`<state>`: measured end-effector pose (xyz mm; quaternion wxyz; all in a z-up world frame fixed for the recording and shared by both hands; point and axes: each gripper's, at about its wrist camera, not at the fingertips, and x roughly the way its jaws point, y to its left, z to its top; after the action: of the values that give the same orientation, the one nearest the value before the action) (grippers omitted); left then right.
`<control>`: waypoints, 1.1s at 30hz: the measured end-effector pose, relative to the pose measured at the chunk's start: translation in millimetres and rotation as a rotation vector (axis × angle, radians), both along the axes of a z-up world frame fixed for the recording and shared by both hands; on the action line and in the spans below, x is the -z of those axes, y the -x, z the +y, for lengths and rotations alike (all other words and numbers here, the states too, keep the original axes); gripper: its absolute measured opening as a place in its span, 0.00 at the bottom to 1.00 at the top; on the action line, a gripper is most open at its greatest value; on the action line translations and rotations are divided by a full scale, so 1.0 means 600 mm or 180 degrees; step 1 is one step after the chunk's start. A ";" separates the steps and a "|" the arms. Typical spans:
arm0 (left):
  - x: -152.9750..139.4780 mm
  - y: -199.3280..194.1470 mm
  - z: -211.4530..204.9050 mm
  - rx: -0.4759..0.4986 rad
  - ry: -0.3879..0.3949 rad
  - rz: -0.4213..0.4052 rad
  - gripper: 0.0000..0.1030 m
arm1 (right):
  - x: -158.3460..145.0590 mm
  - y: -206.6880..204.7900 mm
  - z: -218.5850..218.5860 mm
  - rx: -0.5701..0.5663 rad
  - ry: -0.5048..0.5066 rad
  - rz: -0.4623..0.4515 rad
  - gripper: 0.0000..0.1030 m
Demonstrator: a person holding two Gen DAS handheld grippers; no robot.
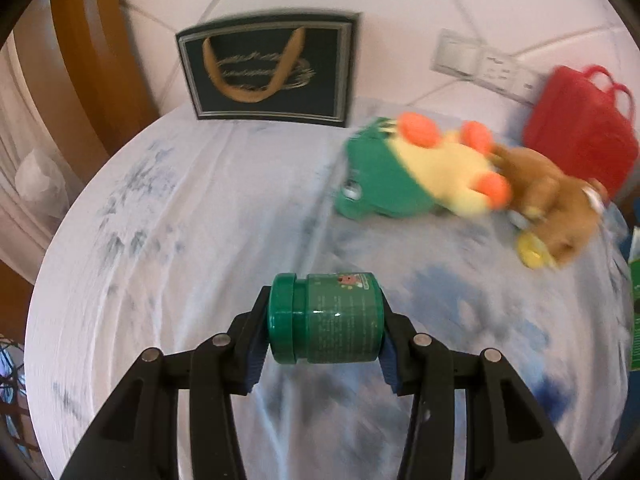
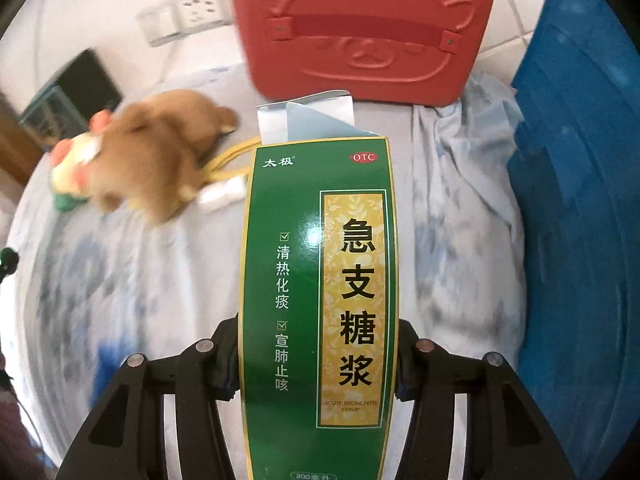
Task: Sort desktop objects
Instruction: 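Grasp the green jar with the left tool while the right tool grasps the green syrup box, then carry the green jar and syrup box with both tools over the crate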
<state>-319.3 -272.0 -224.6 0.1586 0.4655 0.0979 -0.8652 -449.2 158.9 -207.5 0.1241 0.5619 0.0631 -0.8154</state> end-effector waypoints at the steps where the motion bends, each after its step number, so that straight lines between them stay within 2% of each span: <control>1: -0.005 -0.011 0.019 0.0026 0.0000 0.0015 0.44 | -0.008 -0.022 -0.002 -0.0010 0.0003 0.0030 0.51; 4: -0.020 -0.044 0.077 0.0151 -0.0121 0.0067 0.44 | -0.030 -0.087 -0.007 -0.0040 0.0085 0.0099 0.51; 7: -0.032 -0.071 0.140 0.0348 -0.0138 0.0085 0.44 | -0.051 -0.151 -0.010 -0.0073 0.0214 0.0159 0.51; 10: -0.044 -0.089 0.202 0.0593 -0.0012 0.0076 0.44 | -0.070 -0.207 -0.012 -0.0114 0.0277 0.0199 0.51; 15: -0.076 -0.120 0.290 0.0920 0.0055 0.0185 0.44 | -0.102 -0.274 0.008 -0.0036 0.0367 0.0344 0.51; 24: -0.156 -0.149 0.441 0.1464 0.0120 0.0539 0.44 | -0.204 -0.371 0.089 0.0231 0.0333 0.0845 0.51; 33: -0.276 -0.147 0.617 0.1927 0.0111 0.0991 0.44 | -0.335 -0.418 0.218 0.0634 0.0306 0.1458 0.51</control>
<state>-230.8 98.2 -59.2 -0.1144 0.3330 -0.0366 -0.9353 -198.6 289.4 -6.5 0.0522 0.3594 -0.0050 -0.9317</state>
